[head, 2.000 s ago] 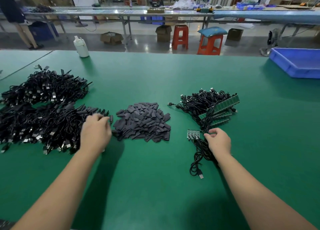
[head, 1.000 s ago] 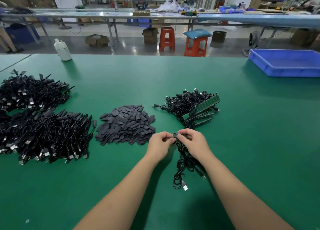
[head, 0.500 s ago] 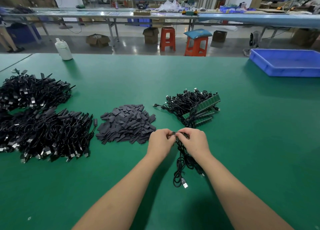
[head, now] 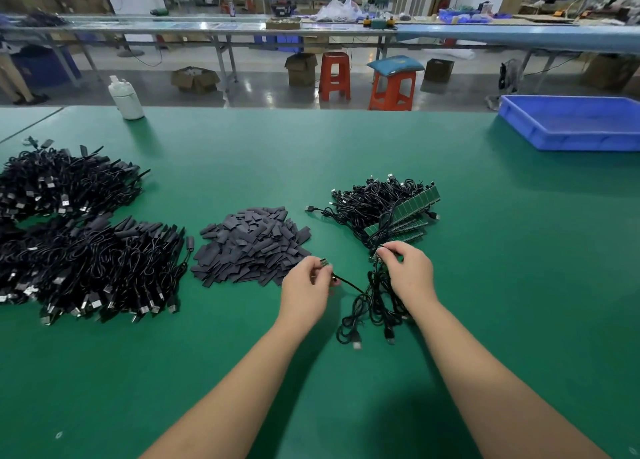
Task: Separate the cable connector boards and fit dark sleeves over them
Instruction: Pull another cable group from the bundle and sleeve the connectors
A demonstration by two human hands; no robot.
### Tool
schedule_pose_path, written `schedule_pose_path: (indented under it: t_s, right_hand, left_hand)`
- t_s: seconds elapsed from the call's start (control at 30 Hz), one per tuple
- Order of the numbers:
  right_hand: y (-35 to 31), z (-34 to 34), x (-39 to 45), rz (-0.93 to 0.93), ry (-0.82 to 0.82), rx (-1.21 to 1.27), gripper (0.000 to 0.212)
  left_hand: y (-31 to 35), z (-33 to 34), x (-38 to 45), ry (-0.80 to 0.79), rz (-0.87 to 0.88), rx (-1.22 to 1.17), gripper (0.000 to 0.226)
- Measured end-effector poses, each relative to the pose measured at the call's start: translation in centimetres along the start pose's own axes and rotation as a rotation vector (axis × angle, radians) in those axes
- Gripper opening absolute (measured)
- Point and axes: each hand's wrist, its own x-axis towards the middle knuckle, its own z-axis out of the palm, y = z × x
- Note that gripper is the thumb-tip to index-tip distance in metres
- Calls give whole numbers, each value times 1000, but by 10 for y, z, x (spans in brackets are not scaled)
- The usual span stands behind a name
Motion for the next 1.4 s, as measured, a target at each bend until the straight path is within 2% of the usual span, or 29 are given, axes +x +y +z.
schedule_pose_path:
  t_s: [0.1, 0.17, 0.27, 0.47, 0.57, 0.6, 0.67, 0.83, 0.9, 0.97, 1.13, 1.2, 1.27, 1.3, 1.33, 1.4]
  right_hand:
    - [3, -4, 3, 67, -3, 64, 11]
    - [4, -5, 3, 127, -22, 144, 13]
    - [5, -10, 1, 197, -139, 382, 15]
    - [-5, -28, -5, 120, -504, 647, 11]
    - [-10, -40, -3, 253, -543, 1000, 15]
    - [-10, -43, -2, 291, -531, 1025, 17]
    - [-9, -49, 0, 295, -490, 834, 18]
    - [-1, -43, 10, 69, -303, 30, 16]
    - [-1, -32, 12, -37, -258, -157, 27]
    - [0, -18, 13, -104, -263, -243, 38]
    - [5, 13, 5, -98, -305, -273, 49]
    - [6, 21, 0, -147, -239, -311, 49]
    - [3, 27, -5, -245, -136, -311, 38]
    - [-2, 29, -8, -231, -130, -216, 26]
    - [-9, 31, -12, -138, -199, -28, 20]
    - [-26, 34, -25, 184, -495, 471, 36]
  left_hand:
    - [-4, -8, -1, -9, -123, -331, 18]
    - [-6, -13, -1, -41, -171, -463, 13]
    - [-12, -21, 1, -27, -158, -455, 13]
    - [-12, -21, 5, -51, -119, -352, 18]
    - [-11, -18, 4, -52, -93, -310, 15]
    - [-11, -18, 4, -41, -75, -286, 14]
    - [-11, -21, 4, -49, -54, -260, 13]
    - [-9, -27, 0, -178, -132, -430, 14]
    - [-6, -26, -4, -240, -116, -417, 14]
    - [-2, -25, -6, -301, -59, -326, 13]
    - [7, -25, -11, -393, 17, -251, 9]
    - [9, -26, -12, -424, 17, -266, 8]
    - [9, -27, -12, -433, 17, -254, 7]
    - [8, -27, -11, -418, 15, -246, 7]
    - [7, -29, -10, -389, 9, -244, 6]
    - [5, -31, -6, -289, -3, -237, 4]
